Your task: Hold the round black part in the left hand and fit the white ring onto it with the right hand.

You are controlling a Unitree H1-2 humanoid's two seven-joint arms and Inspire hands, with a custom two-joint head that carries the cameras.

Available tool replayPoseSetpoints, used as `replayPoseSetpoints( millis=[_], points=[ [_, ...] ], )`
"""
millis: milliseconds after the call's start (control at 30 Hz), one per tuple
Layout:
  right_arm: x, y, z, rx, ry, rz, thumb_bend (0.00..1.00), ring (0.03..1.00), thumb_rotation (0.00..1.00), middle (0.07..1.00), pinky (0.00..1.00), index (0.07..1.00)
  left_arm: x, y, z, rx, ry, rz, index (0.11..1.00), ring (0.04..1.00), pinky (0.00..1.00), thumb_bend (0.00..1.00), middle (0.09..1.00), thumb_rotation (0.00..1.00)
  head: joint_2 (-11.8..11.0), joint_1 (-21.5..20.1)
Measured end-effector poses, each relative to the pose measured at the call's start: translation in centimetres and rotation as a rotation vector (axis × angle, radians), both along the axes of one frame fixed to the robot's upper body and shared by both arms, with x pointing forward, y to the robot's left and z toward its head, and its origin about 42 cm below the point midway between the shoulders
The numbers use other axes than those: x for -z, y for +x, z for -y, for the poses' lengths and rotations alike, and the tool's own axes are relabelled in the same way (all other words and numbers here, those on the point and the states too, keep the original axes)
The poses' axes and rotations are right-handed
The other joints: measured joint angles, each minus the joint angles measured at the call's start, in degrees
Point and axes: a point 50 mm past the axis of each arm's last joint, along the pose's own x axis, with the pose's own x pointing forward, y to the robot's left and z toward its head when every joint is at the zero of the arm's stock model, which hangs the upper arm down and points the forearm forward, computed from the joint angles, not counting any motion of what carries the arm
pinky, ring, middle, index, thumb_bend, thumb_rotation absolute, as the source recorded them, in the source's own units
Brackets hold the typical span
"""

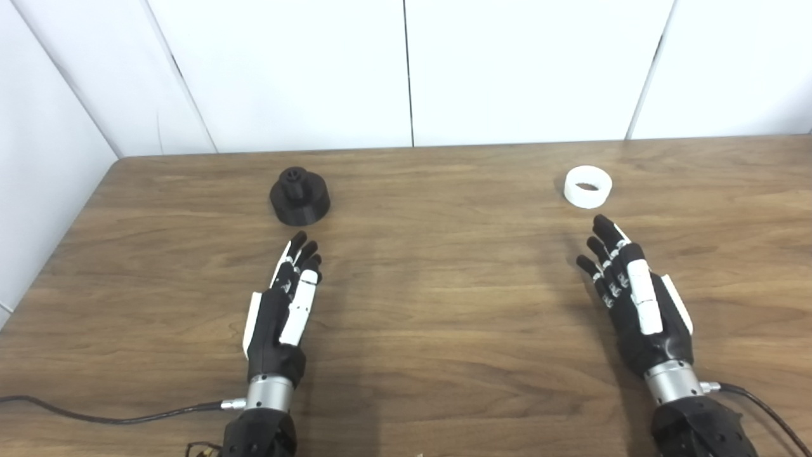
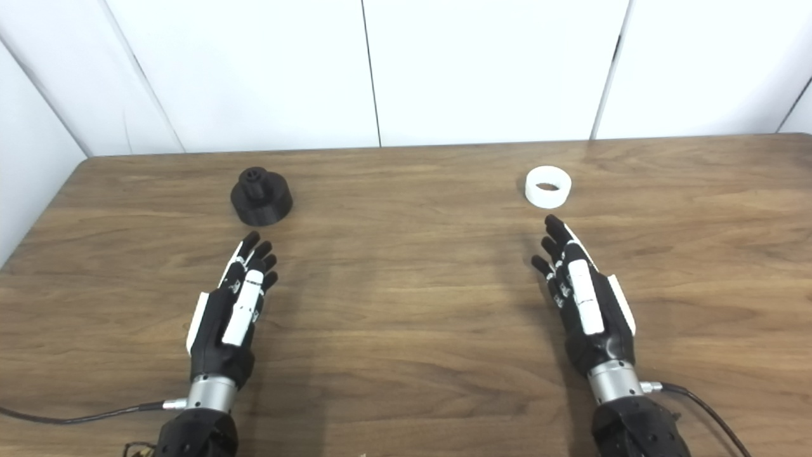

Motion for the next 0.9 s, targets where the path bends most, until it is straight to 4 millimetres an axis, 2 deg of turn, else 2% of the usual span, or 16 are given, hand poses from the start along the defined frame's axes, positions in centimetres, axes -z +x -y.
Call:
replayPoseSetpoints(
  millis=[567,900],
  points=[
    [0.02,0.00,-0.11,-0.001,0.006,-0.001,0.56,0.980,0.81,0.968,0.92,0.908,0.02,-0.05,-0.20,-0.003,0.001,-0.001,0.947,0.932,0.91,0.32,0.937,0.66,0.1,0.3],
    [0.02,0.01,-0.12,-0.002,0.006,-0.001,0.57,0.984,0.81,0.967,0.93,0.907,-0.04,-0.04,-0.22,-0.002,0.001,0.001,0.963,0.937,0.92,0.33,0.944,0.62,-0.1,0.8]
  ],
)
